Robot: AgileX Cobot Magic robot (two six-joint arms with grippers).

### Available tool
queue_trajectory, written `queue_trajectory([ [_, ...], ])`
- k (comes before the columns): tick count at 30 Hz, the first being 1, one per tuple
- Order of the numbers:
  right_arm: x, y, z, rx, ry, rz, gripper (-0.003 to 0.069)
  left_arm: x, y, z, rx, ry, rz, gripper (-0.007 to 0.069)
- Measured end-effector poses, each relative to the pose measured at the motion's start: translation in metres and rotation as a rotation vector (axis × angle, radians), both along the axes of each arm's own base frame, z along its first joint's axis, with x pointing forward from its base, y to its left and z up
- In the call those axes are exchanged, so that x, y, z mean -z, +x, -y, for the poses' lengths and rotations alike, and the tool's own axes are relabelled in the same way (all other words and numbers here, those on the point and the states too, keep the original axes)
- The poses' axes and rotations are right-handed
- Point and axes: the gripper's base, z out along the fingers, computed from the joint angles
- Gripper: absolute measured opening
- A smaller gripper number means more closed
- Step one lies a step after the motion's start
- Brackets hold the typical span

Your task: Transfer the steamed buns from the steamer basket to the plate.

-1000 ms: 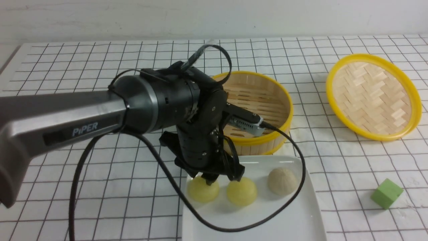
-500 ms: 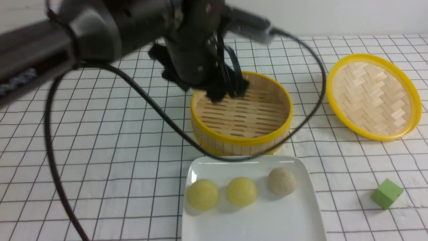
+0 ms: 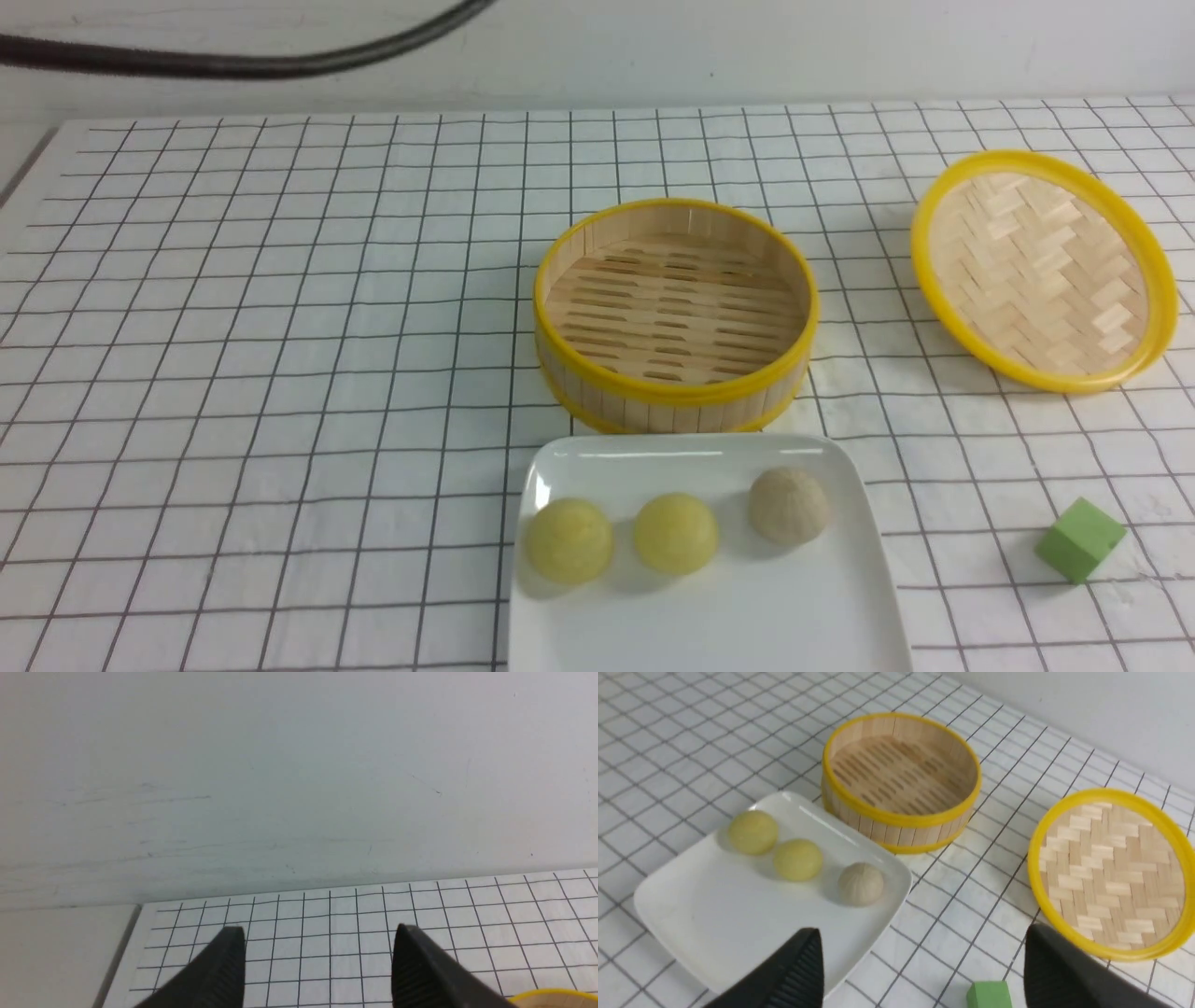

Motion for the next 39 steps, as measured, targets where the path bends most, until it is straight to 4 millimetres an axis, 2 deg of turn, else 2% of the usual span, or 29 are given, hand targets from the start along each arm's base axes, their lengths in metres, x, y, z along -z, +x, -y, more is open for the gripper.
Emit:
queue_trajectory([
  [3, -0.004, 0.003, 0.003, 0.042, 0.016, 0.039, 0.0558, -0.006, -0.01, -0.009, 0.003, 0.017, 0.012, 0.0428],
  [9, -0.016, 0.012, 0.018, 0.235, 0.027, 0.185, 0.0558, -0.024, -0.039, -0.036, 0.0, 0.013, 0.048, 0.0385],
  [14, -0.019, 0.016, 0.032, 0.388, 0.014, 0.229, 0.0558, -0.032, -0.064, -0.057, 0.012, 0.032, 0.044, 0.0335],
  [19, -0.018, 0.014, 0.041, 0.482, 0.025, 0.212, 0.0558, -0.035, -0.082, -0.069, 0.046, 0.001, 0.026, 0.031],
  [28, -0.007, 0.01, 0.04, 0.485, 0.055, 0.078, 0.0558, -0.04, -0.112, -0.082, 0.164, -0.114, 0.026, 0.0303],
  [30, -0.002, 0.004, 0.04, 0.467, 0.084, 0.032, 0.0558, -0.041, -0.121, -0.085, 0.205, -0.139, 0.027, 0.0303],
  [34, 0.005, -0.008, 0.04, 0.43, 0.1, -0.028, 0.0558, -0.041, -0.128, -0.086, 0.248, -0.165, 0.019, 0.0303],
  [39, 0.014, -0.027, 0.04, 0.357, 0.09, -0.078, 0.0558, -0.03, -0.125, -0.081, 0.27, -0.155, -0.029, 0.0303],
])
